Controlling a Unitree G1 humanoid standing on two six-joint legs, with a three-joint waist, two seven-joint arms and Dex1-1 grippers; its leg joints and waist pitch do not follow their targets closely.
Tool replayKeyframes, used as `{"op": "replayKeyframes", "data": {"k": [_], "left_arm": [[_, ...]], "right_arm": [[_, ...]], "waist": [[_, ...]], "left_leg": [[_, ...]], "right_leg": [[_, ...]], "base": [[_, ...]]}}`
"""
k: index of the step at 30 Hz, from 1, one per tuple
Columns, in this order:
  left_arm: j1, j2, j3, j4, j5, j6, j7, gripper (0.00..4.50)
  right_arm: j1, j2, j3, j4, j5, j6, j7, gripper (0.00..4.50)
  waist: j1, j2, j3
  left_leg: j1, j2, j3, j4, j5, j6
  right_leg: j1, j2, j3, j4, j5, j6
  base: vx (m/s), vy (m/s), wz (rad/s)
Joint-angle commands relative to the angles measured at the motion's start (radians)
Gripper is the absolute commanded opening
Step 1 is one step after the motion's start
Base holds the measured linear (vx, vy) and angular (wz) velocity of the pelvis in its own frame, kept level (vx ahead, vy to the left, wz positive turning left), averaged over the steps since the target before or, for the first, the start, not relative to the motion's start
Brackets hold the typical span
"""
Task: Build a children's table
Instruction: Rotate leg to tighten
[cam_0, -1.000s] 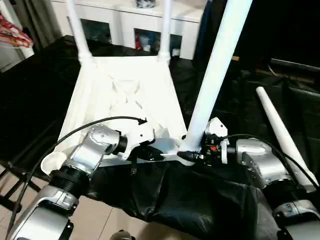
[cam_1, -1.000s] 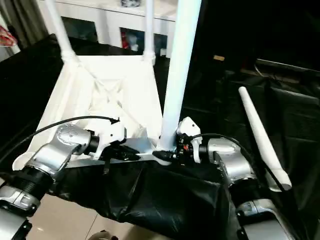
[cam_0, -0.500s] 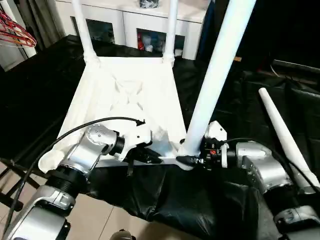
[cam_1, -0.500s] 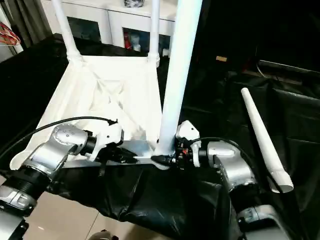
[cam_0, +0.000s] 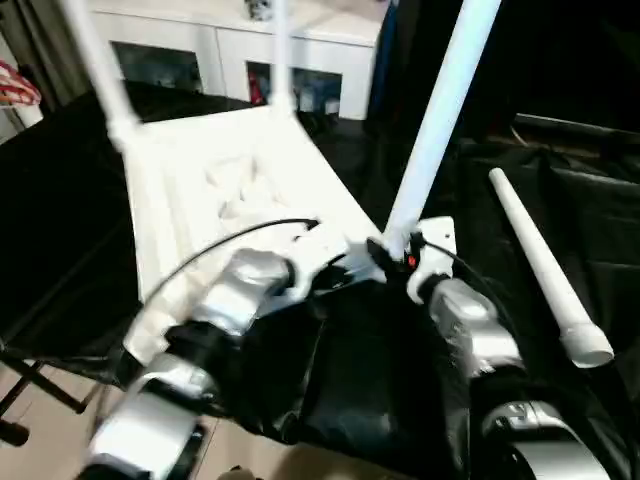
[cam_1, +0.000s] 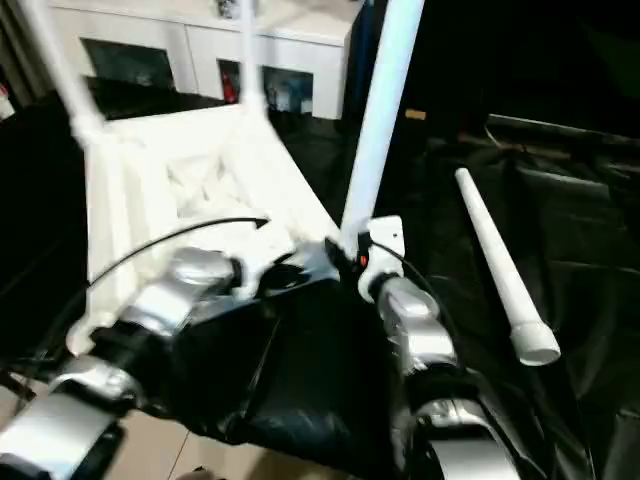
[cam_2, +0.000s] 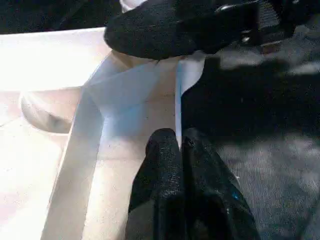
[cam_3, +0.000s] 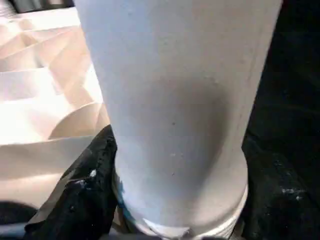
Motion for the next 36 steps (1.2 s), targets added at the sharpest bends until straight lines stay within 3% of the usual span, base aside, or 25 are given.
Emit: {"op": "replayKeyframes", "data": {"k": [1, 4, 5, 10, 13, 17, 22, 28, 36], "left_arm": [[-0.009, -0.051, -0.041, -0.005, 0.006, -0.025, 0.01, 0.0], [-0.002, -0.043, -0.059, -0.01, 0.019, -0.051, -0.008, 0.0], [0.002, -0.032, -0.07, -0.01, 0.031, -0.07, -0.017, 0.0], [0.03, 0.022, -0.082, -0.038, 0.024, -0.105, -0.1, 0.0], [0.049, 0.05, -0.086, -0.067, 0.008, -0.123, -0.169, 0.0], [0.071, 0.102, -0.093, -0.095, -0.009, -0.157, -0.257, 0.0], [0.1, 0.176, -0.089, -0.128, -0.039, -0.2, -0.37, 0.0], [0.116, 0.241, -0.076, -0.154, -0.061, -0.214, -0.467, 0.0], [0.137, 0.311, -0.08, -0.184, -0.084, -0.227, -0.561, 0.0]], "right_arm": [[0.005, 0.084, 0.033, 0.048, 0.024, 0.026, 0.041, 3.47], [0.004, 0.084, 0.041, 0.041, 0.028, 0.021, 0.074, 3.58], [0.001, 0.082, 0.038, 0.041, 0.03, 0.017, 0.078, 3.84], [0.014, 0.01, 0.096, 0.024, -0.041, -0.027, 0.141, 3.96], [0.035, -0.026, 0.114, -0.03, -0.026, -0.01, 0.249, 3.96], [0.085, -0.115, 0.177, -0.143, 0.004, 0.007, 0.481, 3.96], [0.109, -0.207, 0.212, -0.218, 0.044, 0.046, 0.677, 3.96], [0.133, -0.277, 0.247, -0.289, 0.06, 0.091, 0.823, 3.96], [0.158, -0.326, 0.282, -0.344, 0.069, 0.141, 0.913, 3.25]], "waist": [[0.005, 0.007, -0.064], [0.004, 0.007, -0.062], [0.004, 0.009, -0.062], [0.002, 0.009, -0.066], [0.002, 0.011, -0.066], [0.009, 0.013, -0.065], [0.02, 0.013, -0.062], [0.032, 0.014, -0.066], [0.043, 0.017, -0.066]], "left_leg": [[-0.002, 0.033, -0.012, -0.073, -0.181, 0.015], [0.0, 0.035, -0.012, -0.075, -0.191, 0.03], [-0.001, 0.036, -0.013, -0.076, -0.197, 0.028], [-0.003, 0.035, -0.012, -0.073, -0.174, 0.028], [-0.002, 0.036, -0.01, -0.071, -0.16, 0.048], [0.0, 0.041, -0.01, -0.072, -0.166, 0.067], [0.002, 0.043, -0.011, -0.075, -0.196, 0.052], [-0.001, 0.045, -0.009, -0.07, -0.16, 0.062], [0.002, 0.046, -0.009, -0.071, -0.167, 0.051]], "right_leg": [[0.054, -0.089, 0.054, -0.085, -0.145, -0.211], [0.053, -0.089, 0.053, -0.087, -0.155, -0.212], [0.053, -0.089, 0.053, -0.087, -0.159, -0.212], [0.057, -0.088, 0.053, -0.081, -0.102, -0.225], [0.058, -0.087, 0.053, -0.077, -0.051, -0.241], [0.058, -0.087, 0.052, -0.077, -0.04, -0.247], [0.058, -0.089, 0.051, -0.083, -0.114, -0.238], [0.055, -0.086, 0.049, -0.072, -0.061, -0.246], [0.051, -0.087, 0.05, -0.075, -0.092, -0.237]], "base": [[0.0, 0.0, 0.0], [0.0, 0.0, 0.0], [0.0, 0.0, 0.0], [0.0, 0.0, 0.0], [0.0, 0.0, 0.0], [0.0, 0.0, 0.0], [0.0, 0.0, 0.0], [0.0, 0.0, 0.0], [0.0, 0.0, 0.0]]}}
